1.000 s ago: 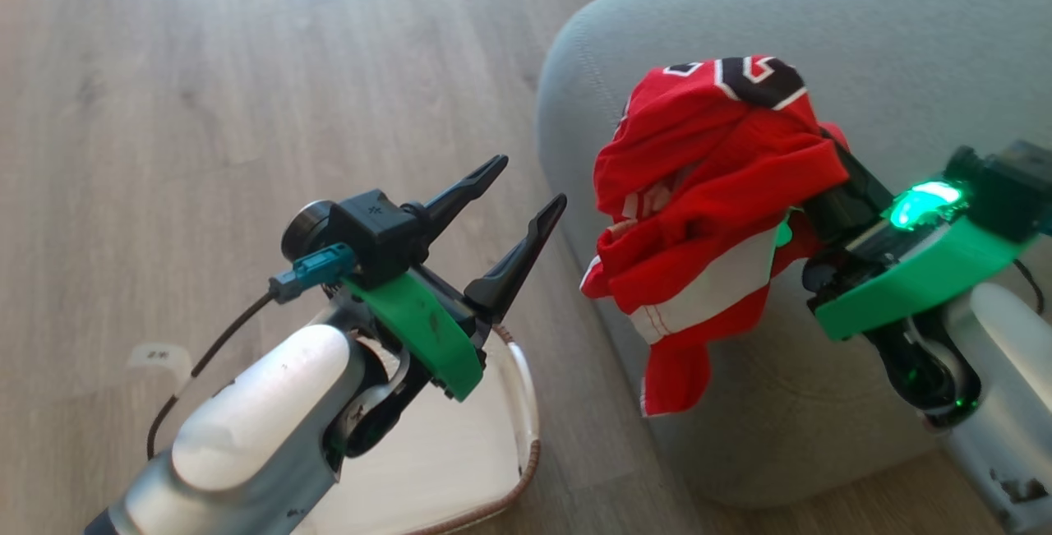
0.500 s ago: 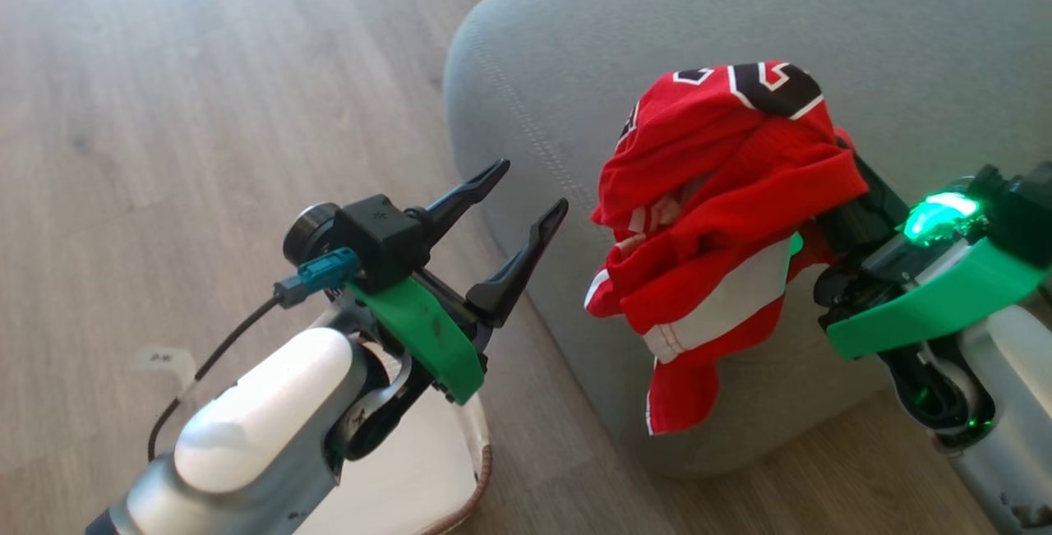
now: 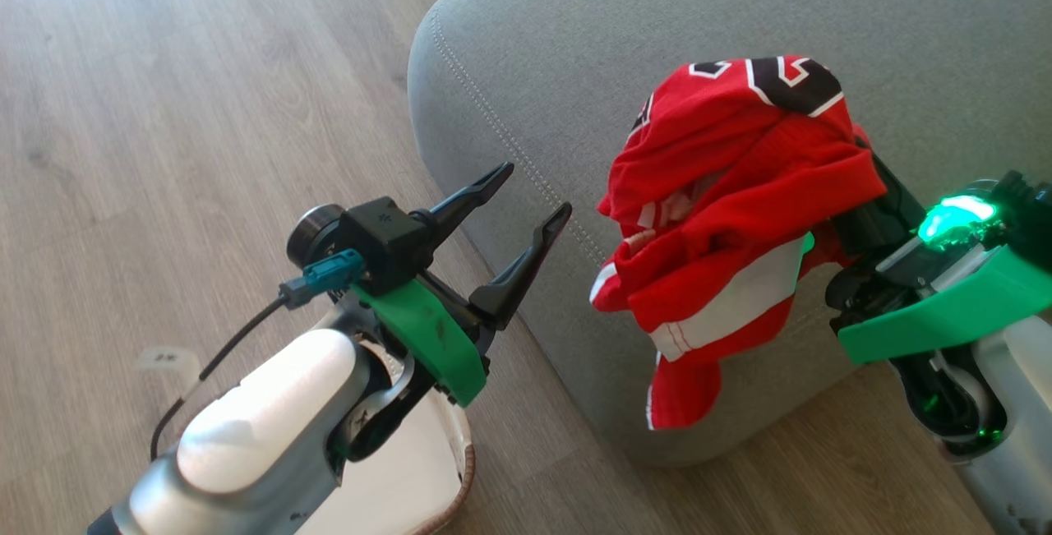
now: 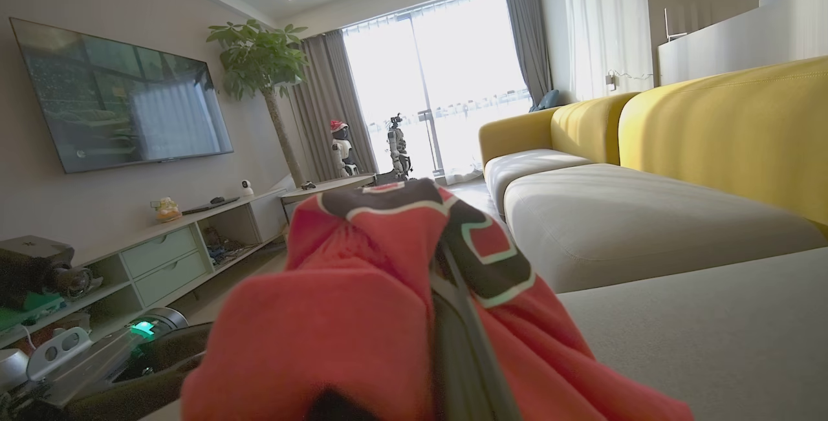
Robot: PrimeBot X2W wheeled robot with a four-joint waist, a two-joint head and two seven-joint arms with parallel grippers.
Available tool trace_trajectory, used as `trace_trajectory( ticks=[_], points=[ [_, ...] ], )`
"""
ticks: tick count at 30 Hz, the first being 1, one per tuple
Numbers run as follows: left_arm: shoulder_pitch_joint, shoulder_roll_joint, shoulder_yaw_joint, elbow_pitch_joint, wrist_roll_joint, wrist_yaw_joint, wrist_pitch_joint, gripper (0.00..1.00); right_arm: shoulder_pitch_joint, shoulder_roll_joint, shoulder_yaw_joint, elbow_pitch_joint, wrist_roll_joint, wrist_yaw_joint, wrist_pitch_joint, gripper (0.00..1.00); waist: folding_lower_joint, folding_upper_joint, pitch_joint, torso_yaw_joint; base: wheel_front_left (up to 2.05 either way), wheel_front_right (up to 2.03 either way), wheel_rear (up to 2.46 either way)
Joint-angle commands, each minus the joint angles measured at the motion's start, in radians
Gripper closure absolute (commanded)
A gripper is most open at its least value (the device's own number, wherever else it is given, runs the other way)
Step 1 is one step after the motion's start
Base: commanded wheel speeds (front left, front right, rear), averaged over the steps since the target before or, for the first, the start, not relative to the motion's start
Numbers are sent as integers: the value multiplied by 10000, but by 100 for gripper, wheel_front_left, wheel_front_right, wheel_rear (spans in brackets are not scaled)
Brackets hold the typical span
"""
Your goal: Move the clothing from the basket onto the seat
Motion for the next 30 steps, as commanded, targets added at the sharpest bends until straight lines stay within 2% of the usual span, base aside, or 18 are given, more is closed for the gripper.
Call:
trace_trajectory(
  ticks=[1, 5, 12, 14, 24, 30],
  points=[
    [-689, 223, 425, -246, 29, 64, -122, 0, -74, -46, -87, -421, -114, 73, 48, 100, 0, 0, 11, -4, 0, 0, 0],
    [-805, 222, 425, -285, 28, 63, -72, 0, -505, -131, -193, -496, 110, 73, 251, 100, 0, 0, 187, 4, 0, 0, 0],
    [-1054, 200, 357, -338, 99, 11, 30, 0, -1814, -673, -270, -63, 1004, 73, 464, 100, 0, 0, 552, 143, 0, 0, 0],
    [-1154, 196, 325, -375, 131, -10, 89, 0, -2227, -778, -319, 243, 1599, 73, 480, 100, 0, 0, 709, 208, 0, 0, 0],
    [-1925, 206, 185, -647, 321, -151, 625, 0, -4547, -1953, -211, 2359, 2888, 73, 341, 100, 0, 0, 1997, 684, 0, 0, 0],
    [-2495, 90, 81, -747, 524, -291, 792, 0, -5809, -2435, 13, 3647, 3175, 73, 122, 100, 0, 0, 2872, 1050, 0, 0, 0]
  ],
)
